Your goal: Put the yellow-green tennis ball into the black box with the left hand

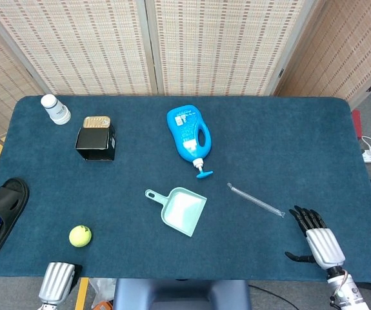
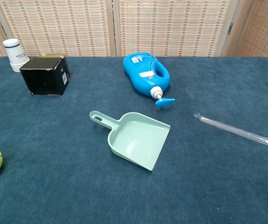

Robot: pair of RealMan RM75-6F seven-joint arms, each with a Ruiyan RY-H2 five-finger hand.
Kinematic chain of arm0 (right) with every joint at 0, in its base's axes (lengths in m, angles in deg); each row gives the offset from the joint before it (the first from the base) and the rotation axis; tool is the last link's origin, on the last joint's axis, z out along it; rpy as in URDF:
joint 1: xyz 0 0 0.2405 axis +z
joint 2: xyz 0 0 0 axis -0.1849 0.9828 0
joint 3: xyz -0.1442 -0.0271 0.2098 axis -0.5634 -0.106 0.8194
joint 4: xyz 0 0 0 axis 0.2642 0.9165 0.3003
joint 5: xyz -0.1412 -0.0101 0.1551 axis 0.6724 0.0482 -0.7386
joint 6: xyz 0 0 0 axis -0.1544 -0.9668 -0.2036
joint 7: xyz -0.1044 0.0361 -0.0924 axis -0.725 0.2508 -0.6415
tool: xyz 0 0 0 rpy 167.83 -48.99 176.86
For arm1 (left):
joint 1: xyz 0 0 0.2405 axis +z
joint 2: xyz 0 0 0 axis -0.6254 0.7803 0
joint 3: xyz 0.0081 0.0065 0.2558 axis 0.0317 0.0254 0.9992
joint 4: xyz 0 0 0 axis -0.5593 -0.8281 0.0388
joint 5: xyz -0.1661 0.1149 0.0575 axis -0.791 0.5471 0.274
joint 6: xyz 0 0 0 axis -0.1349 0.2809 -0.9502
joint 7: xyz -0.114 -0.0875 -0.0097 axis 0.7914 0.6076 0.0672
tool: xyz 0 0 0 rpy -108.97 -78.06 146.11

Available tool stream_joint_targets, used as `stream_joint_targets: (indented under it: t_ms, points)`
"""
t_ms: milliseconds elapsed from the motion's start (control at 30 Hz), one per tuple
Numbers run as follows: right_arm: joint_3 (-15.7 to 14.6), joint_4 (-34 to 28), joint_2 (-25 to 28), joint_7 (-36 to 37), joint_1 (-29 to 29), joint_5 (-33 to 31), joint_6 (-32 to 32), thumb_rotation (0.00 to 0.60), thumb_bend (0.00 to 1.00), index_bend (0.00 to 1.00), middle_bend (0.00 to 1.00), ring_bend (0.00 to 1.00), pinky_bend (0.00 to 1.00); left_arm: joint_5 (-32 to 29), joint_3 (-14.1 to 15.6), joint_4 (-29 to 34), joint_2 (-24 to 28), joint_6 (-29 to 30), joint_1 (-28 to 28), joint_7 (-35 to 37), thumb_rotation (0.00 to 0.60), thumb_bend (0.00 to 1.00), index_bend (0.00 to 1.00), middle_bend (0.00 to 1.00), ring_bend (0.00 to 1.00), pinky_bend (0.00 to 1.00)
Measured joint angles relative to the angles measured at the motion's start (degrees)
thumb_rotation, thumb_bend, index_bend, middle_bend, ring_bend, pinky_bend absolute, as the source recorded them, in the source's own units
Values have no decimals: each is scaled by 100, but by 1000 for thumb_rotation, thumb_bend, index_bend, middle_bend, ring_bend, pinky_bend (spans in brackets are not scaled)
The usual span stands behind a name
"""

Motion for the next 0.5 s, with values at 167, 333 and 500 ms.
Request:
stream_joint_targets:
  t_ms: [167, 333, 500]
  points:
    - [-6, -2, 16, 48, -7, 4, -24, 600, 0, 0, 0, 0, 0, -58, -75, 60, -41, -183, -96, -109, 600, 627, 1000, 1000, 1000, 1000]
    - [7, -4, 23, 62, -16, -37, -20, 600, 0, 0, 0, 0, 0, -165, -183, 65, -73, -388, -219, -125, 600, 627, 1000, 1000, 1000, 1000]
    - [20, -25, 3, -40, 8, -75, 48, 600, 0, 0, 0, 0, 0, -177, -218, 47, -120, -464, -305, -119, 600, 627, 1000, 1000, 1000, 1000]
